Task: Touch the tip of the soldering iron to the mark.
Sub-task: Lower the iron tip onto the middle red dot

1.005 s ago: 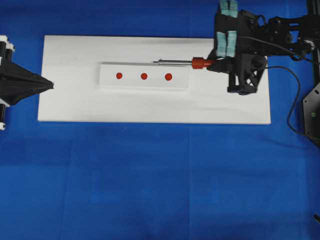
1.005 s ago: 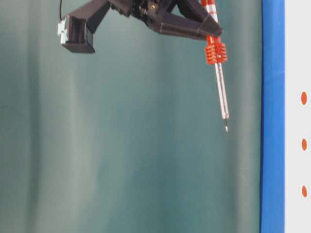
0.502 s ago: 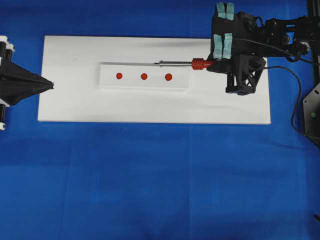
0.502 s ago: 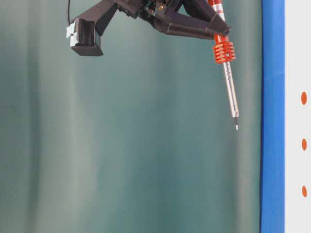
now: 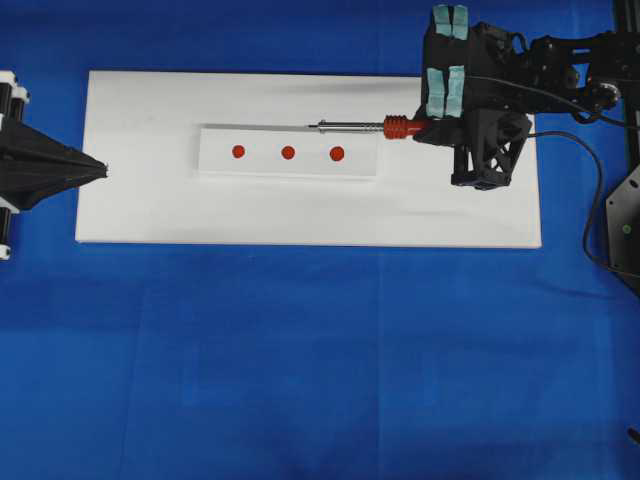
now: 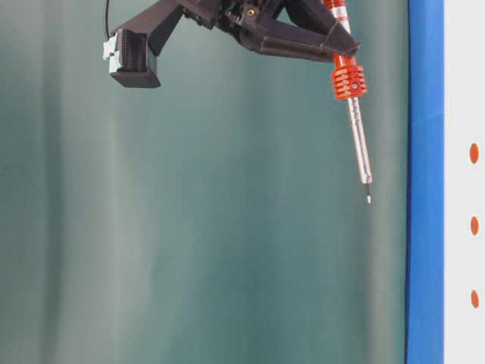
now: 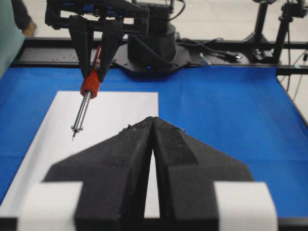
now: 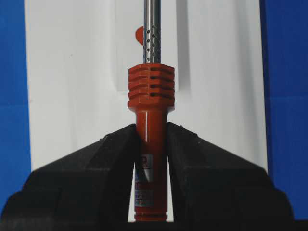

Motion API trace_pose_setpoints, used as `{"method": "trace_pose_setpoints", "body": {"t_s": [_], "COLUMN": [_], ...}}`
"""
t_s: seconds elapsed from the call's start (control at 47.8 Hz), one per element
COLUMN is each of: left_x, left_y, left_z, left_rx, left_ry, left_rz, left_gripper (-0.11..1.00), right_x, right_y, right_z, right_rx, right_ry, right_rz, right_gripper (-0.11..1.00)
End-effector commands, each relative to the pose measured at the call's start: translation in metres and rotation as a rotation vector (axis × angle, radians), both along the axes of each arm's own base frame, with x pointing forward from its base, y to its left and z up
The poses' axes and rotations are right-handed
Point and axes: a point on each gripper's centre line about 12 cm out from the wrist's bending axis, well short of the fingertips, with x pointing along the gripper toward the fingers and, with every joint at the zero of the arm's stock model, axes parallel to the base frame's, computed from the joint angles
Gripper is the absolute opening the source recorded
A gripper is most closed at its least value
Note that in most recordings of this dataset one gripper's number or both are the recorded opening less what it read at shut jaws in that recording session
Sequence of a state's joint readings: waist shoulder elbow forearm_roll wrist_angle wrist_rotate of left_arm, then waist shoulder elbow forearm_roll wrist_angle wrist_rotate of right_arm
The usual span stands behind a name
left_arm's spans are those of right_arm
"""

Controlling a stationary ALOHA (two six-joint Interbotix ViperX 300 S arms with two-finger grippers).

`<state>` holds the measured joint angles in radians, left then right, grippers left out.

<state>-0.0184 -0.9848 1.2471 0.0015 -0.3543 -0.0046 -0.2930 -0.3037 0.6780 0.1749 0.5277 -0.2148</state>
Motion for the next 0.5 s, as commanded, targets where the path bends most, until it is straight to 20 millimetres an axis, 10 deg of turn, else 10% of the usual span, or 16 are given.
{"method": "trace_pose_setpoints", "body": {"t_s": [0.0, 0.481], "left_x": [0.001, 0.002], "left_y": [0.000, 0.000], "left_z": [0.004, 0.003], "left_rx": [0.000, 0.000], "left_ry": [-0.012, -0.011], "left_rz": [-0.002, -0.002], "left_gripper": [0.00, 0.00], "right_x": [0.005, 0.020], "right_y": [-0.002, -0.005], "right_z": [0.012, -0.009], "right_rx": [-0.013, -0.005], "right_ry": [-0.038, -0.004], "right_rz": [-0.002, -0.001], "right_gripper": [0.06, 0.06]}}
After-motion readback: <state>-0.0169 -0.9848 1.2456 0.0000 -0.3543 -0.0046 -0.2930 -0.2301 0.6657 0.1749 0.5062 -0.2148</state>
